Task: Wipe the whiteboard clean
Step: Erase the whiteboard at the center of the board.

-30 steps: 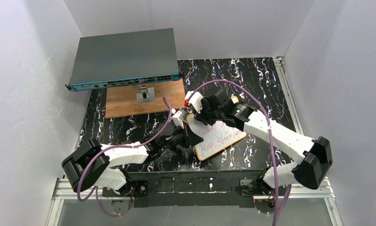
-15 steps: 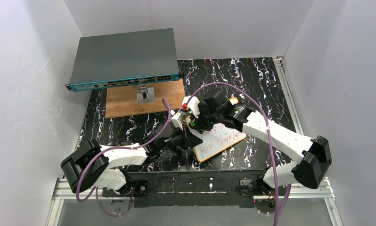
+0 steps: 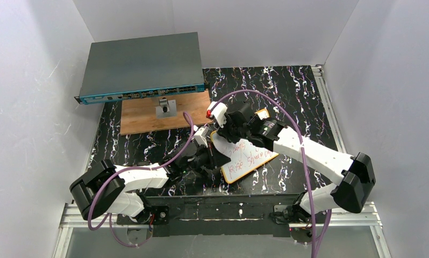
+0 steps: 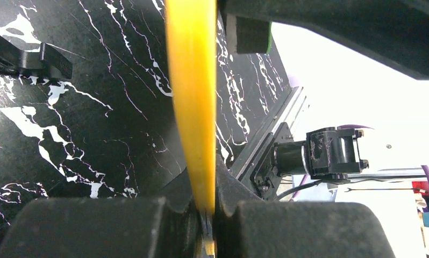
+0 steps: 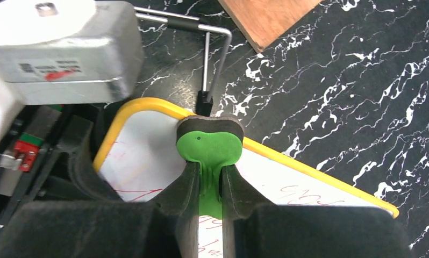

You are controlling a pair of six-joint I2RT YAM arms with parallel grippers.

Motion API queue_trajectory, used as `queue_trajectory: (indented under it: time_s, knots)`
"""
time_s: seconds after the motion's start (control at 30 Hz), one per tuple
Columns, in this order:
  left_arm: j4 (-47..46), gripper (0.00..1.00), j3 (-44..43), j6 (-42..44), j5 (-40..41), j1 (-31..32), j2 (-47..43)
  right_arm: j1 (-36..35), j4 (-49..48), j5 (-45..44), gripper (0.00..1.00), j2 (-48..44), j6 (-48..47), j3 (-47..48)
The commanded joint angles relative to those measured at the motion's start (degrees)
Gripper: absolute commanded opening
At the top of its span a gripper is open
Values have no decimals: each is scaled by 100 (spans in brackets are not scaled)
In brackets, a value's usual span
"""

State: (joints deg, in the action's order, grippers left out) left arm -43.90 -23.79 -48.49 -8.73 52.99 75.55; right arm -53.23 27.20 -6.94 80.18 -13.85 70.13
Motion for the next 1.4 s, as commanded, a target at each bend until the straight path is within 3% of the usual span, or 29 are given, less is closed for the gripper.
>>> queue_trajectory:
  time_s: [0.0, 0.13, 0.37, 0.53, 0.63, 0.77, 0.93, 1.13, 1.37]
  knots:
    - [-480, 0, -31, 496, -251, 132, -204, 173, -418, -402, 1, -44, -118, -343]
    - [-462, 0, -35, 498, -204, 134, -196, 106, -171, 643, 1, -93, -80, -383]
    - [-452, 0, -97, 465, -212, 134, -93, -255, -18, 627, 1, 129, 138, 235]
    - [-445, 0, -84, 499, -214, 133, -119, -297, -162, 555, 1, 27, 137, 25]
    - [-508, 0, -28, 520, -235, 132, -156, 78, -308, 135, 1, -66, 188, -231]
    - [-512, 0, 47, 592, -234, 132, -268, 791, -379, 277, 1, -176, 125, -592]
    - [-482, 0, 37, 669, -302, 134, -322, 876, -462, 996, 1, -547, -495, -1264]
    - [-600, 0, 68, 672, -397, 132, -283, 686, 152, 2310, 1, -581, -919, -1135]
    - [-649, 0, 68, 689, -503, 133, -267, 1023, -290, 1264, 1, -348, 20, -642]
